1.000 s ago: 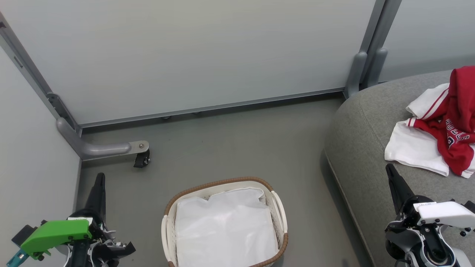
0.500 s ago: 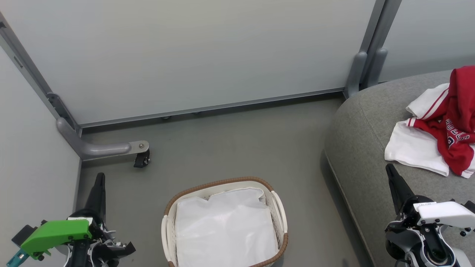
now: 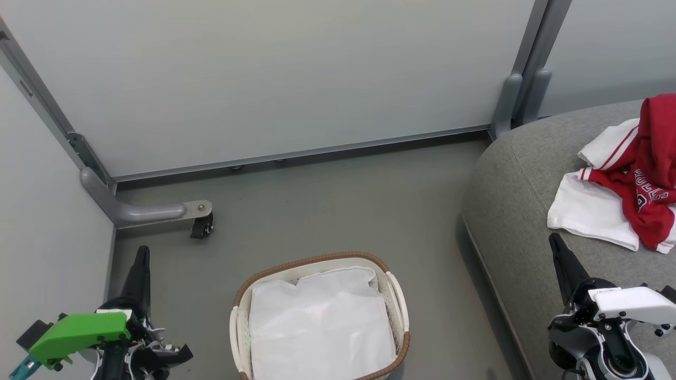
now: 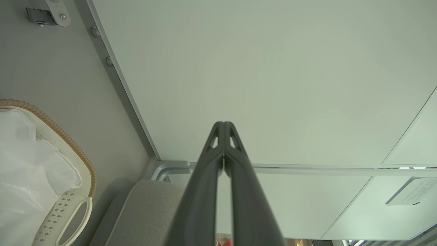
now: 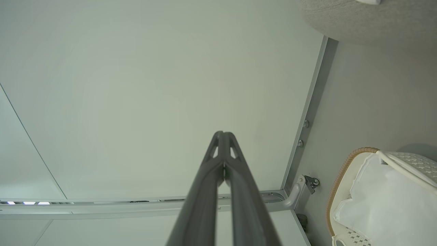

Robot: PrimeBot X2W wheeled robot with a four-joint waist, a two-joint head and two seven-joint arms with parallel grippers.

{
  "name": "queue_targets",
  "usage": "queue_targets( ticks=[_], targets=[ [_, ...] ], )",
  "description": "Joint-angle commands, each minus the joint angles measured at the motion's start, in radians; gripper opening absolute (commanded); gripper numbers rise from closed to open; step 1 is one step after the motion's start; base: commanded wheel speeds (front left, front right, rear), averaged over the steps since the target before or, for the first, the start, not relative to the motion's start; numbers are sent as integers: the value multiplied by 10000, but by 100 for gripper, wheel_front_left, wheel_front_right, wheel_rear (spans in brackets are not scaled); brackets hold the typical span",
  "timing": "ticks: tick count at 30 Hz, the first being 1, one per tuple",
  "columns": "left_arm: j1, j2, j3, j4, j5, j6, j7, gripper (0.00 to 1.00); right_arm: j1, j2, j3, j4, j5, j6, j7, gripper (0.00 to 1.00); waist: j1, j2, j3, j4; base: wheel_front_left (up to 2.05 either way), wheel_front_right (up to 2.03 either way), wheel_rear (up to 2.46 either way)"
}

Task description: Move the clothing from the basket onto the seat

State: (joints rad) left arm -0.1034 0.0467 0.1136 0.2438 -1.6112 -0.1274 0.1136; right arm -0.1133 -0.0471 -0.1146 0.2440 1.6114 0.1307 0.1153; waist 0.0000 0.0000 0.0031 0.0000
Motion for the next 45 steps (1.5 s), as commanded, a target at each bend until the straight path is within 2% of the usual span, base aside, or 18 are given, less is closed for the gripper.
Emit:
queue_targets(
  ticks=[1,45],
  targets=[
    [-102,66,20,-4,-33,-61,45,0,110,-59,-17,-25,31,0,12,0,0,0,0,0,0,0,0],
    [-101,66,18,-8,-35,-62,44,0,110,-59,-17,-25,32,0,11,0,0,0,0,0,0,0,0]
  ],
)
